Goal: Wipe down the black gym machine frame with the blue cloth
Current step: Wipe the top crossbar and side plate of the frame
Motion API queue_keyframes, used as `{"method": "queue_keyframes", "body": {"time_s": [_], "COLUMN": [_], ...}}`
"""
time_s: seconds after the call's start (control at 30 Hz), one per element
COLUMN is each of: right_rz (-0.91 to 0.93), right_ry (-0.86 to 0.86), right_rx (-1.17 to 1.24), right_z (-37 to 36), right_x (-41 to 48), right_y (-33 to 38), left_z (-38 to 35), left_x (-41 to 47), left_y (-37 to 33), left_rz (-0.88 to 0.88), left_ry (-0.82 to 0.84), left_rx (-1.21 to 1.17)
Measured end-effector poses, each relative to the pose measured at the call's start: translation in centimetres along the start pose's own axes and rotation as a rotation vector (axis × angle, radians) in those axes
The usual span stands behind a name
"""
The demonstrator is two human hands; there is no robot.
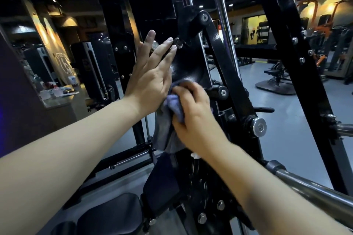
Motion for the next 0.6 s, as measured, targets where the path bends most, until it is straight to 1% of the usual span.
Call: {"method": "queue_keyframes", "body": {"time_s": [0.17,0.3,0.47,0.6], "right_rz": [0.113,0.069,-0.041,-0.024], "right_ry": [0.036,0.022,-0.11,-0.069], "right_rx": [0.078,0.105,0.094,0.044], "right_z": [0.9,1.3,-0.6,-2.6], "right_x": [1.0,1.5,-1.8,-7.2], "right_y": [-0.3,-0.3,0.3,-0.1], "left_z": [0.3,0.3,0.1,-0.5], "left_x": [-0.1,-0.3,-0.9,-1.5], "left_y": [0.0,-0.1,-0.2,-0.5], "left_rz": [0.015,0.023,-0.012,-0.033], "left_ry": [0.01,-0.012,-0.039,-0.037], "left_rx": [-0.007,-0.021,-0.027,-0.067]}}
Point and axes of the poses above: each hand's wrist, its own x-axis towards the middle knuckle, its own z-axis out of the back of the hand, y = z × x, the point moved 6 cm from there along x, towards the middle knuckle, and after that the axes turned 6 degrees about y, right-handed, at the moved point
